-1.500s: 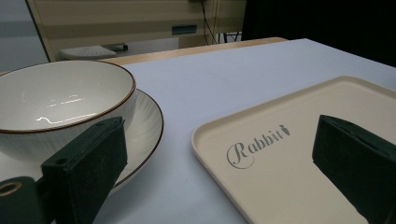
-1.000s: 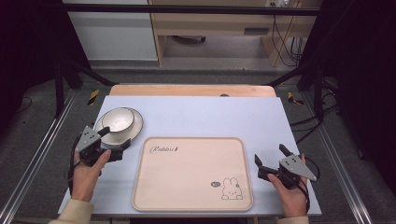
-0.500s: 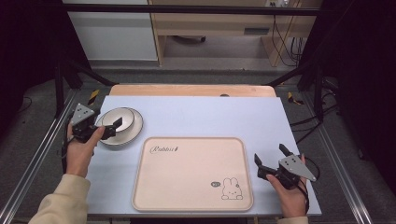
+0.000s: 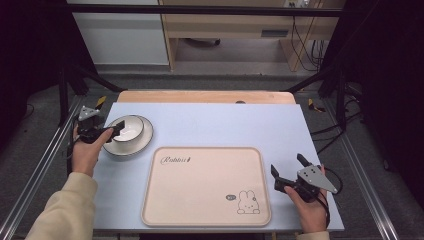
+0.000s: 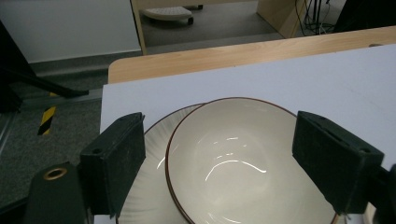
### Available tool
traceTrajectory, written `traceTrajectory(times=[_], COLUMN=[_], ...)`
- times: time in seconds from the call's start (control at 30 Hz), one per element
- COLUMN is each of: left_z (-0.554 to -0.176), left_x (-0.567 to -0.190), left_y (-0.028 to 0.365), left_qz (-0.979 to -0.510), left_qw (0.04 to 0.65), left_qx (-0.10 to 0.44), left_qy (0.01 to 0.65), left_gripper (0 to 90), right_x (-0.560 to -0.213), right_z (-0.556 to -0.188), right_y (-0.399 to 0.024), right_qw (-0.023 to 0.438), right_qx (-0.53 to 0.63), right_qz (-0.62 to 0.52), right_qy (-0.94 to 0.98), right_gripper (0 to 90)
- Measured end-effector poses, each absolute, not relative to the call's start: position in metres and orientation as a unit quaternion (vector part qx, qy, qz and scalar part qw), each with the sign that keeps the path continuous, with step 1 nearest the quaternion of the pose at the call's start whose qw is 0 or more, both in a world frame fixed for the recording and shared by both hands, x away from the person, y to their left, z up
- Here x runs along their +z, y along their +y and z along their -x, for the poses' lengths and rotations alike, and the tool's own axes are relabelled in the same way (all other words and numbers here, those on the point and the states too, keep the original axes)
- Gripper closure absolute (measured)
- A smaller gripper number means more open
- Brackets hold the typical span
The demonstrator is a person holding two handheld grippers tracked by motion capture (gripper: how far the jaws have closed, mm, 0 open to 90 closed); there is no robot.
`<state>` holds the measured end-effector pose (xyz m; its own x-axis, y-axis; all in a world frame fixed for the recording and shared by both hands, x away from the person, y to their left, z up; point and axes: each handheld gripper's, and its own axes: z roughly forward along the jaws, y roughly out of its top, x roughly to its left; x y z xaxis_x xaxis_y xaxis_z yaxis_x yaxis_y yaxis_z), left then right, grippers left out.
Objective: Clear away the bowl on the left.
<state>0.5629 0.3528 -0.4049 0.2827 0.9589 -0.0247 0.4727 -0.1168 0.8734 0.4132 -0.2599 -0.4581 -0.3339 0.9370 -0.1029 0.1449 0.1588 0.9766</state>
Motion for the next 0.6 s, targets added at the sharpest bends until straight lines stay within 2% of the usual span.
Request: traceTrajectory(times=[0.23, 0.6], left_z=[-0.572, -0.578], left_x=[-0.414, -0.421], left_y=[0.365, 0.376], left_qz=[-0.673, -0.669], left_qw=[0.401, 0.393], left_qx=[0.282, 0.265], left_qy=[0.554, 0.572], left_gripper=[32.7, 45.1], right_x=[-0.458, -0.458], right_z=[-0.414, -0.413], right_y=[-0.259, -0.262], right_qw=[0.397, 0.397], right_qx=[0.497, 0.495], right_qz=[-0.416, -0.419], right_qy=[0.649, 0.650], right_gripper=[5.3, 5.4])
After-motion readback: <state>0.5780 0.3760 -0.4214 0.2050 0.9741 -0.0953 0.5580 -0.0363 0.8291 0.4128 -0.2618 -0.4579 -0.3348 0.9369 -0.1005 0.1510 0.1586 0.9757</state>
